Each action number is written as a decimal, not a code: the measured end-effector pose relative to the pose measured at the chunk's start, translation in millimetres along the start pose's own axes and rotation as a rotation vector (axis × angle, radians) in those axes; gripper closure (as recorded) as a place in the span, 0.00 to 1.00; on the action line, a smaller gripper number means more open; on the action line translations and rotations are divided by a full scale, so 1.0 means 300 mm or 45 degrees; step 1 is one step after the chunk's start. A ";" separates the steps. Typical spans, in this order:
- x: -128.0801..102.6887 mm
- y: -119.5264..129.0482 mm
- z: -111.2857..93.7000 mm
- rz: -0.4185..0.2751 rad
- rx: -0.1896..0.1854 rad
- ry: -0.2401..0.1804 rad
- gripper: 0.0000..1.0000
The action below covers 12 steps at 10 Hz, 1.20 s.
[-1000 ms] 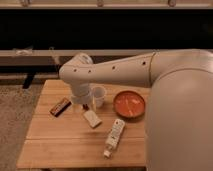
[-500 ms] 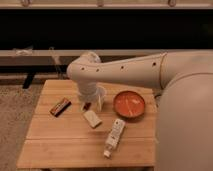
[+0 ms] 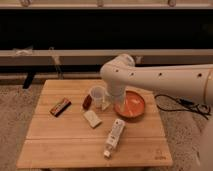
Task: Push the ceramic bowl across the table
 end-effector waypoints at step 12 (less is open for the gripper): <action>-0.385 -0.257 0.418 0.166 0.065 0.052 0.35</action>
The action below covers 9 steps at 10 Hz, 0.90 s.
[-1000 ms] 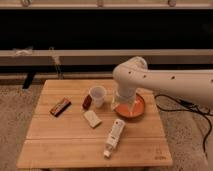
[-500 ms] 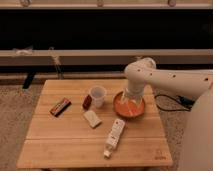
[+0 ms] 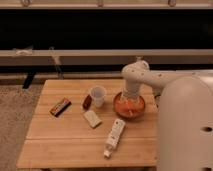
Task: Push the ceramic bowl across the table
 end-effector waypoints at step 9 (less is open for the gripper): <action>-0.076 0.264 0.134 -0.186 0.004 0.103 0.35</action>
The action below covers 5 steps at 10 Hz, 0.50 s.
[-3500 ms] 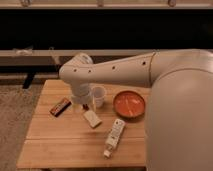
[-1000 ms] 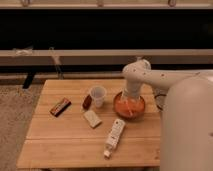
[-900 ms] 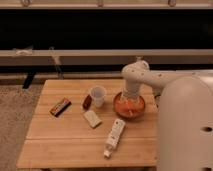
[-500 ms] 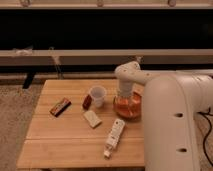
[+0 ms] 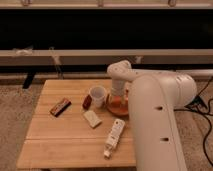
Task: Push the ceramic bowl across the table
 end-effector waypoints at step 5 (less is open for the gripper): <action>-0.104 0.194 -0.042 -0.123 -0.059 -0.045 0.35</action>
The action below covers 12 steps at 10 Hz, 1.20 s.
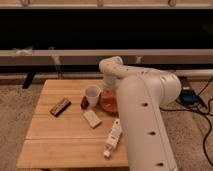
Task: Push the ceramic bowl across the table
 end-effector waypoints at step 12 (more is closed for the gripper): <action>-0.003 -0.004 -0.003 -0.010 -0.008 -0.005 0.35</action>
